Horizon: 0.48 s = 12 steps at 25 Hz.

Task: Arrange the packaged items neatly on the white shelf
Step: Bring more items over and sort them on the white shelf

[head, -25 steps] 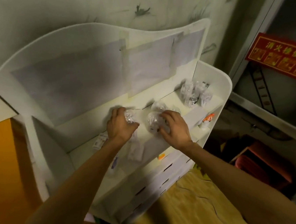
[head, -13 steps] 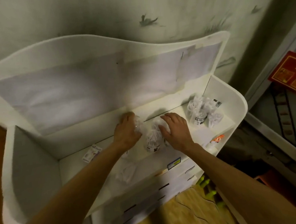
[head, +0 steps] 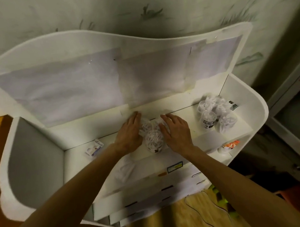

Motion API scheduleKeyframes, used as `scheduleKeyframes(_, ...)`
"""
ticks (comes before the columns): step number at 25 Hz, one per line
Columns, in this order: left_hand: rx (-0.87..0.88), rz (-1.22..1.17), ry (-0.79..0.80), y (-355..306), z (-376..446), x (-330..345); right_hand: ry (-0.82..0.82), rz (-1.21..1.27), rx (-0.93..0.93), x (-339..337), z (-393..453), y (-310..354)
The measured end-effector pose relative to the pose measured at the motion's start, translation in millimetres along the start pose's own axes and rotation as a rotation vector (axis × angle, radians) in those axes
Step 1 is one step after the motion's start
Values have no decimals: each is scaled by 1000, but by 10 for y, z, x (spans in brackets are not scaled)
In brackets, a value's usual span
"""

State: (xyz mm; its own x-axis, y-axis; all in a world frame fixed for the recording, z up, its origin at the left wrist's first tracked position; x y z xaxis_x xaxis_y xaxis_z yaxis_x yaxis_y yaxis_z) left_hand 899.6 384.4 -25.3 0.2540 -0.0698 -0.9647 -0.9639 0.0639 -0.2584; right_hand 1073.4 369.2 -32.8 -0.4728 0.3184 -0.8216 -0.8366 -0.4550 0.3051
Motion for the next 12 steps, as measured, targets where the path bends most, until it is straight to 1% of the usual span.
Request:
scheduleKeyframes(3, 17, -28, -88, 13, -78, -182, 36, 88, 22, -7, 12, -5)
scheduleKeyframes(4, 19, -32, -106, 29, -106, -244, 20, 144, 43, -42, 11, -23)
scheduleKeyframes(6, 26, -30, -137, 61, -165, -378, -90, 224, 73, -203, 18, -71)
scheduleKeyframes(8, 29, -28, -191, 121, -240, -566, -199, 234, 88, -404, 44, -52)
scheduleKeyframes(10, 22, 15, -239, 198, -330, -784, -231, 222, 91, -553, 112, 103)
scheduleKeyframes(12, 3, 131, -234, 307, -430, -969, -209, 195, 59, -634, 212, 412)
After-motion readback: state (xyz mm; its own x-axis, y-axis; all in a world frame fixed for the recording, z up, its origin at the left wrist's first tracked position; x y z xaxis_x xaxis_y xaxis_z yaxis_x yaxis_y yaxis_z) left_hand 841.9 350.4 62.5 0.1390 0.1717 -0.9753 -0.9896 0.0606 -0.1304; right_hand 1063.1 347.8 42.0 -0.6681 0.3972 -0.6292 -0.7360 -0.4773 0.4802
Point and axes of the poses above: each hand's wrist, its own z-axis towards the middle knuckle, its own x-axis out of the palm, y = z × x, the point moved 9 cm from there along z, towards the middle knuckle, and after that the axes turned 15 degrees about -x, right-handed, at the moved point
